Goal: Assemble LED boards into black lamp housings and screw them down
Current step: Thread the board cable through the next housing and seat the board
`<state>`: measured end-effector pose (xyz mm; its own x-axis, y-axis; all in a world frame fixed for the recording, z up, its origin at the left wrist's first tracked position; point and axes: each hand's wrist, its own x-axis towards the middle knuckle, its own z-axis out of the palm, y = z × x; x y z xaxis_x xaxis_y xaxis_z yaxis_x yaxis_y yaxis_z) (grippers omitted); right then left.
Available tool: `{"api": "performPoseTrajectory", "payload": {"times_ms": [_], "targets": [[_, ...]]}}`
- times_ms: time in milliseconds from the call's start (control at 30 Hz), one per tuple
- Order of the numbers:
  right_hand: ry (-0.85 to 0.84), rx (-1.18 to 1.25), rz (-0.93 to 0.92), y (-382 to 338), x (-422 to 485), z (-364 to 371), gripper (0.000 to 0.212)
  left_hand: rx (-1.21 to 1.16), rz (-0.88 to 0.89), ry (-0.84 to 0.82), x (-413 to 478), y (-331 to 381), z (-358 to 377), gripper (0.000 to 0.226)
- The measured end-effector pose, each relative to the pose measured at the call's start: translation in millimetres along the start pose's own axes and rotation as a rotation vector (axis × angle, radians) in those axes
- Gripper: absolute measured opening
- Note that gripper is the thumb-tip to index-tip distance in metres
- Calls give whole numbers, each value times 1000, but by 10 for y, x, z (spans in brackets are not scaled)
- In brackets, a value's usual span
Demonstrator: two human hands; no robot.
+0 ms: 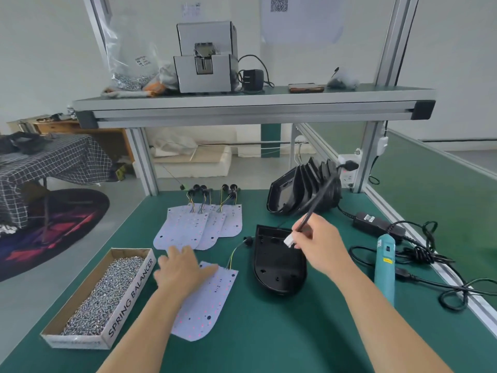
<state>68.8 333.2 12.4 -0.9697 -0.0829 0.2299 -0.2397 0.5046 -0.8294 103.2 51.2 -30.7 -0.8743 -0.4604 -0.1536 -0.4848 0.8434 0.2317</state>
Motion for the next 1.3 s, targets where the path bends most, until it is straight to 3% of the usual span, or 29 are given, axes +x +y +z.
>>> {"api": "performPoseTrajectory", "payload": {"times_ms": [100, 233, 433, 500, 633, 700, 867, 933, 1100, 1300], "targets": [[6, -91, -68, 106, 223, 58, 21, 130, -4, -85, -153, -178, 36, 87], [-56, -175, -159, 229, 395, 228, 26, 105, 24, -110, -243, -147, 87, 73], [-150, -225, -51, 398, 556, 417, 18, -47, 19, -224, -144, -224, -66, 55], [-191, -240, -23, 391, 619, 426, 15, -435, 29, -267, -115, -269, -77, 35], [-265, -295, -26, 337, 710, 419, 14, -1576, -111, -403, -95, -234, -160, 20], [-279, -332, -36, 318, 720, 440, 14, -1822, -126, -503, -100, -101, -160, 24], [-252, -353, -70, 322, 675, 476, 17, -1735, -23, -708, -267, 490, 97, 37], [-221, -342, -82, 344, 642, 487, 17, -1668, 9, -718, -265, 625, 157, 35], [-189, -330, -115, 341, 590, 463, 40, -1599, 80, -706, -258, 646, 249, 36], [-394, -603, -283, 105, 626, 309, 41, -1666, 145, -656, -353, 464, 340, 37]]}}
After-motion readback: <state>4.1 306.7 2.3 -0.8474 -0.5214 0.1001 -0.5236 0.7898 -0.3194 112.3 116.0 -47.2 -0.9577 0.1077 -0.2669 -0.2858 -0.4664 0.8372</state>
